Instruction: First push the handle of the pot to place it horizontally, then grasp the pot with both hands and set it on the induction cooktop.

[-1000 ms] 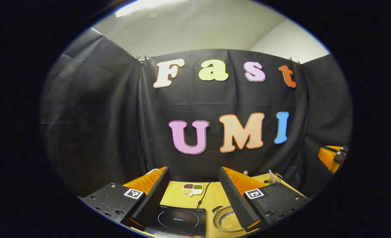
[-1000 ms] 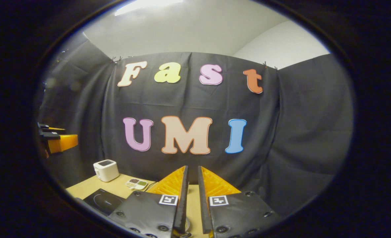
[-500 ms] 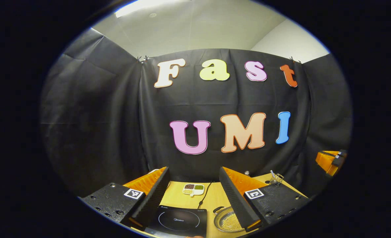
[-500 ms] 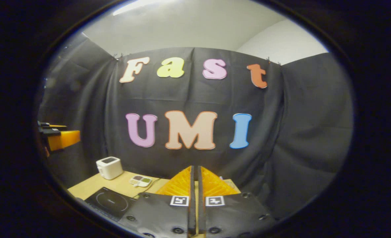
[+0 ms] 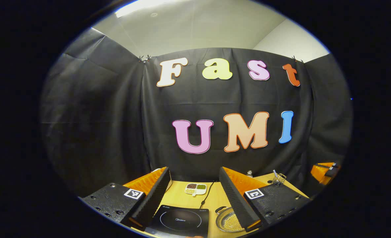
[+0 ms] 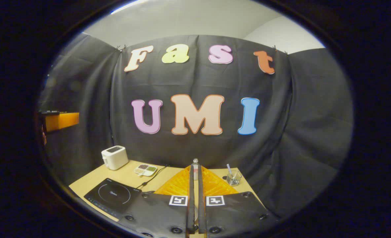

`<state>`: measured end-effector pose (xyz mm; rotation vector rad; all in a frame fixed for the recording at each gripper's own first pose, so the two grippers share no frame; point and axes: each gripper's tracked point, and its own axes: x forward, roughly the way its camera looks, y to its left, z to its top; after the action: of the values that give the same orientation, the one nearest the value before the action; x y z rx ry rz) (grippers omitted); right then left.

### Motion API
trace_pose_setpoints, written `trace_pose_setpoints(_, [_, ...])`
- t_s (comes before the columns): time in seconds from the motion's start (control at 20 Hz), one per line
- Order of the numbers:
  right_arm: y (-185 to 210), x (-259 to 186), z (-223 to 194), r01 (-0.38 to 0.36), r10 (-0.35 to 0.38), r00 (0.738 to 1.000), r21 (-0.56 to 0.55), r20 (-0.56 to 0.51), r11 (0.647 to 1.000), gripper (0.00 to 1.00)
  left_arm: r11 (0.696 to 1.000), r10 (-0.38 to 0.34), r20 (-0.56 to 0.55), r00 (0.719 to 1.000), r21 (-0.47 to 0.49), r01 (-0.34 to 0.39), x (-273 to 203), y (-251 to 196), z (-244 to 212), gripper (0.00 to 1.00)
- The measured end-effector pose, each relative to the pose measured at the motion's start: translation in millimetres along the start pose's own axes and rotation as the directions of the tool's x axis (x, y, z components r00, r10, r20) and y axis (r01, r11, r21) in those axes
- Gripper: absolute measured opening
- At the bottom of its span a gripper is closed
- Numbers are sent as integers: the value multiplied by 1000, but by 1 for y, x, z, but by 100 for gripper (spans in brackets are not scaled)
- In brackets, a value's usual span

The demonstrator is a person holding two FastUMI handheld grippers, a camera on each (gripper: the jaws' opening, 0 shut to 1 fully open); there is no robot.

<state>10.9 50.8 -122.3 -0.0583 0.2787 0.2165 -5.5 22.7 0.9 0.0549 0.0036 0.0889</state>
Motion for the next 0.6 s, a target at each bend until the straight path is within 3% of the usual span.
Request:
trace_pose_setpoints(0.1, [3,2,-21,-10,10,999,-7,-44,1000,6,1000,4,3,1000,3,-4,-1,1,-1,99])
trace_pose_setpoints(0.15, [4,3,-31,-15,15,998,-7,-64,1000,6,1000,6,2,1000,4,-6,-1,1,-1,92])
trace_pose_setpoints(0.2, [5,3,-41,-23,22,996,-7,-85,1000,10,1000,8,1,1000,8,-8,-1,3,-1,96])
trace_pose_setpoints(0.3, [8,7,-65,-38,37,990,-8,-133,999,6,1000,16,1,1000,18,-16,-2,5,-1,96])
trace_pose_setpoints(0.35, [10,9,-79,-50,47,985,-10,-166,999,10,1000,19,2,1000,23,-20,-2,6,-1,92])
trace_pose_setpoints(0.5, [16,10,-128,-90,82,958,-17,-273,996,3,999,27,-2,1000,37,-27,-3,8,-3,92])
trace_pose_setpoints(0.6, [22,8,-163,-119,104,932,-24,-346,993,6,998,36,-3,999,50,-36,-4,11,-5,92])
